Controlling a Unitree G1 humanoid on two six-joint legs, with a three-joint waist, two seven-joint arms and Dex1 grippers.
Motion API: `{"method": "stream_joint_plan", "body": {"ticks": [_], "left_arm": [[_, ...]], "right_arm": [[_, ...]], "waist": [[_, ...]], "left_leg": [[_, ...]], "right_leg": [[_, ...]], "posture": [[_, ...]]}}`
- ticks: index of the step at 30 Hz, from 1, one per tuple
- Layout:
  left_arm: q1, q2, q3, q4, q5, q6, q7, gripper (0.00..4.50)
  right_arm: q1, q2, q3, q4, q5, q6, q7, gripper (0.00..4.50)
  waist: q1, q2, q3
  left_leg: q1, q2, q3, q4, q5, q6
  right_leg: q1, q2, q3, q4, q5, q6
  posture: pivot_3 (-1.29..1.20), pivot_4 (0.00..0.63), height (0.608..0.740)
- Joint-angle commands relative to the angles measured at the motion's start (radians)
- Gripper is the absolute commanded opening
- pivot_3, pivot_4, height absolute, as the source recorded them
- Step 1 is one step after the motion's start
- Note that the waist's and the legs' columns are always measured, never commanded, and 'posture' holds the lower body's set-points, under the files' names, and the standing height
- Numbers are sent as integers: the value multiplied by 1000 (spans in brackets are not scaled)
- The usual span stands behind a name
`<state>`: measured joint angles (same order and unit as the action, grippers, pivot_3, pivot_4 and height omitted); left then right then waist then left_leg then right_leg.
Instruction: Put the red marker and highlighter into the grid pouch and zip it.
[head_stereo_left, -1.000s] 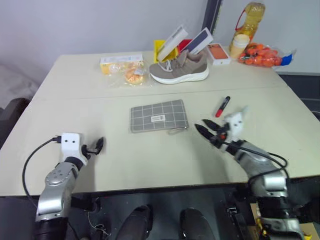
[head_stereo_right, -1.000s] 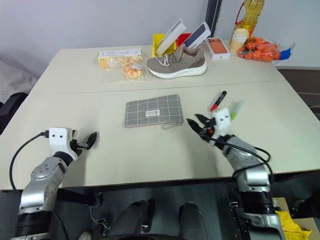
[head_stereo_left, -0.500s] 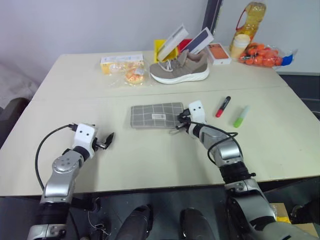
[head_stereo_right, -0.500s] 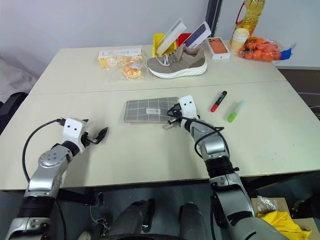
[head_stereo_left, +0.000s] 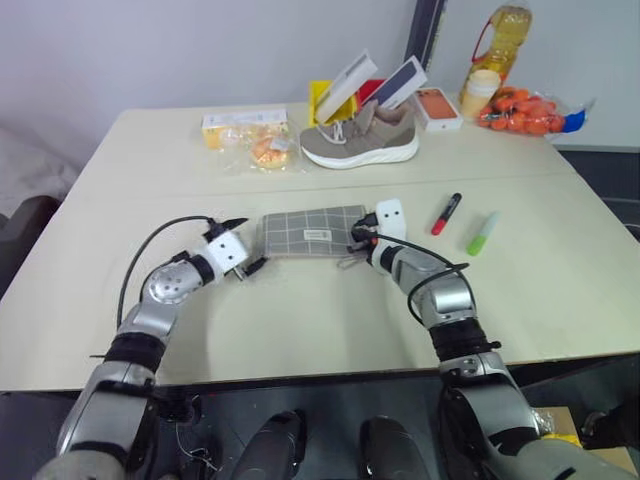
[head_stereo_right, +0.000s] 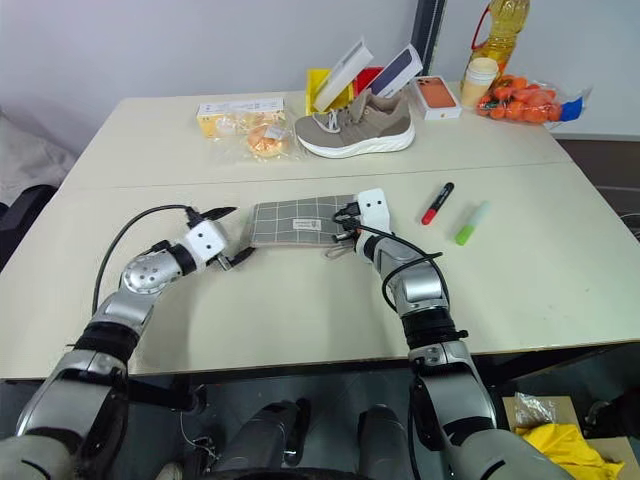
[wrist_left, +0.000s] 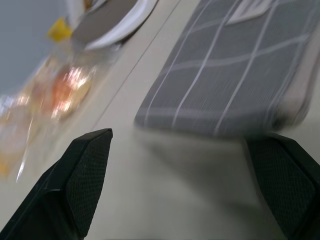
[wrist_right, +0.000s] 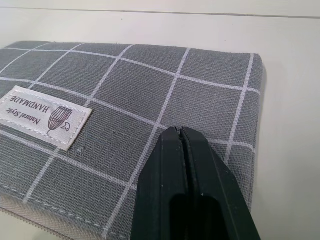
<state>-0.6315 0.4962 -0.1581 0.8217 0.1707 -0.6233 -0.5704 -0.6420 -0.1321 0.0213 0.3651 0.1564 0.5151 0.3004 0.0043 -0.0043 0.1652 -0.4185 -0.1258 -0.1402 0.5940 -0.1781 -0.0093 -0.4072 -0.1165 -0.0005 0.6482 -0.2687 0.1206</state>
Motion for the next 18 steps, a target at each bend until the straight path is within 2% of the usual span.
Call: {"method": "stream_joint_plan", "body": {"ticks": [1,4,6,7,8,14,15,18], "left_arm": [[-88,-8,-70,155,95,-136,16,4500],[-145,-8,-99,250,145,-211,59,4500],[-176,-10,-115,299,177,-259,96,3967],[-186,-11,-117,317,184,-279,110,3618],[-197,-15,-117,330,184,-297,117,3028],[-225,-23,-115,369,196,-335,132,306],[-225,-25,-110,372,191,-337,133,71],[-214,-32,-86,366,154,-340,110,71]], "right_arm": [[22,15,12,-60,-4,15,-6,68],[41,19,17,-90,-9,24,-14,68],[51,20,19,-103,-12,26,-18,0],[54,21,19,-109,-12,28,-20,0],[58,23,20,-115,-14,31,-22,0],[68,23,18,-137,-18,40,-26,0],[68,23,17,-140,-18,39,-25,0],[60,23,6,-149,-15,11,-26,0]], "waist": [[1,0,0],[-1,0,0],[-1,0,0],[-3,0,0],[-5,0,0],[-17,0,0],[-18,0,0],[-20,0,0]], "left_leg": [[0,0,0,0,0,0],[0,-1,0,0,0,0],[0,-1,0,0,0,0],[0,-1,-1,0,0,0],[0,-1,-1,0,0,0],[0,-1,-1,0,0,0],[0,-1,-1,0,0,0],[0,-1,-1,0,0,0]], "right_leg": [[0,0,0,0,0,0],[0,0,0,1,0,0],[0,0,0,1,0,1],[0,0,0,1,0,1],[0,0,0,1,0,1],[0,0,-1,2,0,1],[0,0,-1,2,0,1],[0,0,-1,2,0,1]], "posture": [[0,150,740],[0,150,740],[0,150,740],[0,150,740],[0,150,740],[0,150,740],[0,150,740],[0,150,740]]}}
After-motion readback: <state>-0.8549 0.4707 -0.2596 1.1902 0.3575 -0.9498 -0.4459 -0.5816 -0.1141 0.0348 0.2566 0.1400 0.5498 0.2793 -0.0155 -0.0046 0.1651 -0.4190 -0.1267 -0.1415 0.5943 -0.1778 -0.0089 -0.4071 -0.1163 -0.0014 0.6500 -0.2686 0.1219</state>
